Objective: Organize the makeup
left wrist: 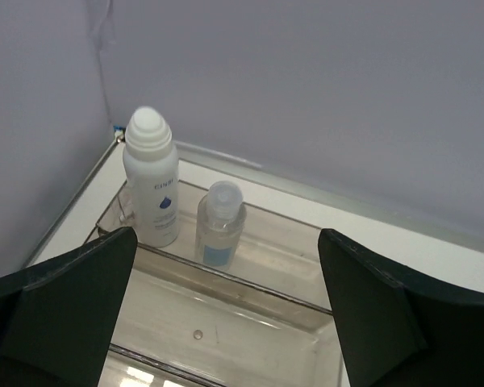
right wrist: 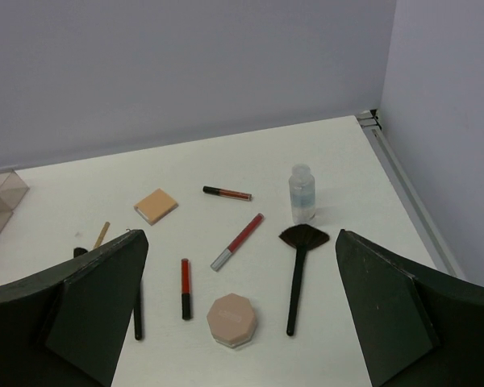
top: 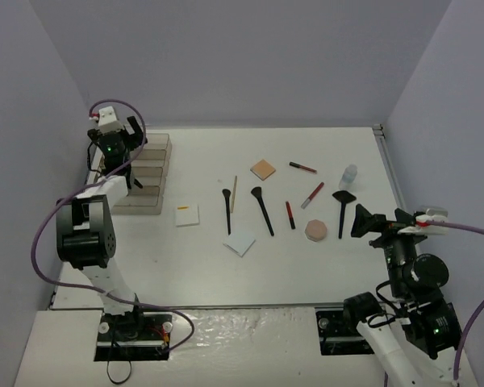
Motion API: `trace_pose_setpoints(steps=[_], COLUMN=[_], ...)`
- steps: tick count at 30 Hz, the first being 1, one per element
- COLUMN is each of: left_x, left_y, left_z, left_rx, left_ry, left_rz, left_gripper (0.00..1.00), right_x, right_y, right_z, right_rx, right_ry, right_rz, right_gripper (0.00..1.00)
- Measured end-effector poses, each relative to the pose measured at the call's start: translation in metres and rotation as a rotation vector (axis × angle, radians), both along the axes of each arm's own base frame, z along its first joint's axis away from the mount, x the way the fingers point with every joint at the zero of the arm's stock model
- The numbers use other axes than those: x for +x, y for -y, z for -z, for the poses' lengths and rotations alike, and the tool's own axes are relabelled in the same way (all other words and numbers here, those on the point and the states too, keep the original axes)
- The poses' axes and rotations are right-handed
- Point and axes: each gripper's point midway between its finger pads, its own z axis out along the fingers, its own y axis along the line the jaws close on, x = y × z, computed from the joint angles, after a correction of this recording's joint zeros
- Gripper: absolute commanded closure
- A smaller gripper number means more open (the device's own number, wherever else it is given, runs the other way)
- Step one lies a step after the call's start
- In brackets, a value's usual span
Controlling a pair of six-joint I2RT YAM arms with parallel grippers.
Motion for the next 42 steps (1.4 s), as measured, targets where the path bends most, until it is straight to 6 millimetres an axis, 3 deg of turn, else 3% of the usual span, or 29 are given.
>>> trace_pose_setpoints(steps=[4, 7, 11, 15, 18, 21, 27, 29, 33, 35, 37, 42], left_x=[-0.029, -0.064, -0.115, -0.166, -0.202, -0.232, -0.266, -0.273, -0.276, -0.277, -0.277, -0.28], left_y=[0.025, 0.069, 0.112, 0.115, 0.11, 0.11, 0.111, 0.11, 0.11, 0.11, 0.11, 0.109], left_z=[-0.046, -0.088, -0.127, -0.137, -0.122, -0.09, -0.014, 0.0, 0.003, 0.003, 0.003, 0.005], left_rx=[-0.007, -0.01, -0.028, -0.052, -0.055, -0.05, -0.033, -0.025, -0.016, -0.013, -0.012, -0.007], left_ry=[-0.007, -0.006, -0.022, -0.063, -0.109, -0.183, -0.362, -0.404, -0.419, -0.419, -0.421, -0.429], left_rz=[0.005, 0.066, 0.162, 0.197, 0.214, 0.247, 0.286, 0.291, 0.296, 0.297, 0.297, 0.295], left_gripper=[0.03, 0.03, 0.03, 0.03, 0.03, 0.03, 0.03, 0.03, 0.03, 0.03, 0.03, 0.03], right_x=[0.029, 0.071, 0.115, 0.145, 0.18, 0.228, 0.327, 0.353, 0.383, 0.389, 0.396, 0.418], right_y=[-0.009, -0.02, -0.025, -0.026, -0.032, -0.04, -0.057, -0.061, -0.066, -0.064, -0.064, -0.057], right_z=[-0.018, -0.018, 0.026, 0.066, 0.084, 0.099, 0.147, 0.17, 0.219, 0.241, 0.255, 0.267], right_rx=[0.028, 0.049, 0.043, 0.016, -0.003, -0.015, -0.069, -0.098, -0.157, -0.177, -0.196, -0.218], right_ry=[-0.108, -0.211, -0.381, -0.501, -0.556, -0.59, -0.646, -0.661, -0.705, -0.729, -0.74, -0.704], right_rz=[0.015, 0.041, 0.123, 0.172, 0.156, 0.087, -0.101, -0.163, -0.262, -0.293, -0.323, -0.369], right_gripper=[0.0, 0.0, 0.0, 0.07, 0.14, 0.18, 0.19, 0.19, 0.18, 0.18, 0.18, 0.18])
